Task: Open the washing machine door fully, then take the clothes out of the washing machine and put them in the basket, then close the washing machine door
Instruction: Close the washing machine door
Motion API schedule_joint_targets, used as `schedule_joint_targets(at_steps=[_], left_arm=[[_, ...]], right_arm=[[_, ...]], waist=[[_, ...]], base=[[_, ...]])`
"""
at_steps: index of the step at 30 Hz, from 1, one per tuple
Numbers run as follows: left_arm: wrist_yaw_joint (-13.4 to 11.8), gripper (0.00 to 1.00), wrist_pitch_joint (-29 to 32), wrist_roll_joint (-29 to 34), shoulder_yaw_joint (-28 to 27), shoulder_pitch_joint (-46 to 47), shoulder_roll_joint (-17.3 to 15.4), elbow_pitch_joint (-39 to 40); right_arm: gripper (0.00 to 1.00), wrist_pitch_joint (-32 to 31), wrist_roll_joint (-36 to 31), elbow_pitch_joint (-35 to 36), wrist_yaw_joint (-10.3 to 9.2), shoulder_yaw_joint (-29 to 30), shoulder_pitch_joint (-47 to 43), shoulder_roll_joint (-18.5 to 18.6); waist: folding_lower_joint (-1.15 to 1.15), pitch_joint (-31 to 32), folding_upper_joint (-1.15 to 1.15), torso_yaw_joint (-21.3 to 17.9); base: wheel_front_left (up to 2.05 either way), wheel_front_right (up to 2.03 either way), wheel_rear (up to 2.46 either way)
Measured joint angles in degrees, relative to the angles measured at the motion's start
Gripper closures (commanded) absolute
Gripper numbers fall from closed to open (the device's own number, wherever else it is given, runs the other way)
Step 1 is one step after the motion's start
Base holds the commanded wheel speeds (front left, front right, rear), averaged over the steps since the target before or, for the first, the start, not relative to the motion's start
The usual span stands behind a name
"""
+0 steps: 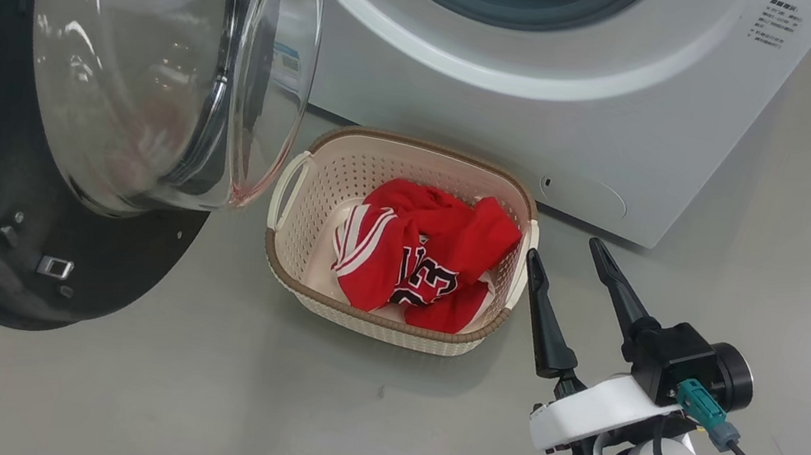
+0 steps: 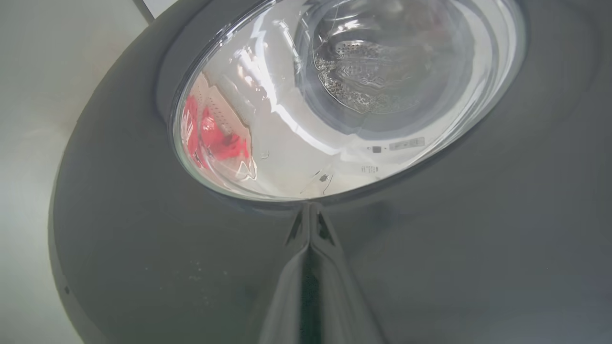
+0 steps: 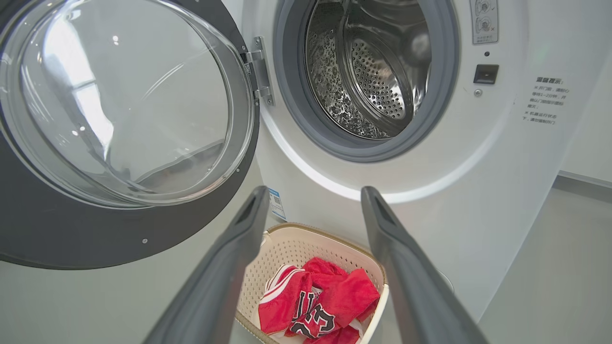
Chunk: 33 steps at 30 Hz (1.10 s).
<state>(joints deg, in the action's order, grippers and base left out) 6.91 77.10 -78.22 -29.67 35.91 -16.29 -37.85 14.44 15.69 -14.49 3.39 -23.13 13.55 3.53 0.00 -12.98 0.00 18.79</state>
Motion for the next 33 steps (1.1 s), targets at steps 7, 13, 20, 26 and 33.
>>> schedule_joint_targets(at_steps=[7,13,20,26,33], left_arm=[[0.00,1.00,0.02,0.00,0.30,-3.11,1.63,5.01],[0.01,1.00,-2.78,0.54,1.01,-5.25,1.96,13.15],[0.01,1.00,-10.93,7.86,4.43,-9.31,1.24,24.91],[0.01,1.00,-20.85,14.49,5.90,-16.30,0.21,32.29],[0.01,1.00,-34.08,23.47,7.43,-24.67,-0.48,36.07]], right_arm=[[0.00,0.00,0.01,0.19,-0.02,0.03,-0.01,0.00],[0.00,0.00,0.01,0.25,-0.57,0.63,-0.10,-0.02],[0.00,0.01,0.58,0.32,-0.59,1.80,-1.25,-0.02],[0.00,0.01,0.58,0.75,-0.59,2.14,-1.32,-0.03],[0.00,0.00,0.58,1.16,-0.59,2.22,-2.42,-0.07]], waist=[[0.00,-0.04,0.00,0.21],[0.00,0.00,0.00,0.46],[0.00,0.73,0.00,1.62],[0.00,1.57,0.00,2.61],[0.00,1.84,0.00,3.79]], base=[[0.00,0.00,0.00],[0.00,0.00,0.00],[0.00,0.00,0.00],[0.00,0.00,0.00],[0.00,0.00,0.00]])
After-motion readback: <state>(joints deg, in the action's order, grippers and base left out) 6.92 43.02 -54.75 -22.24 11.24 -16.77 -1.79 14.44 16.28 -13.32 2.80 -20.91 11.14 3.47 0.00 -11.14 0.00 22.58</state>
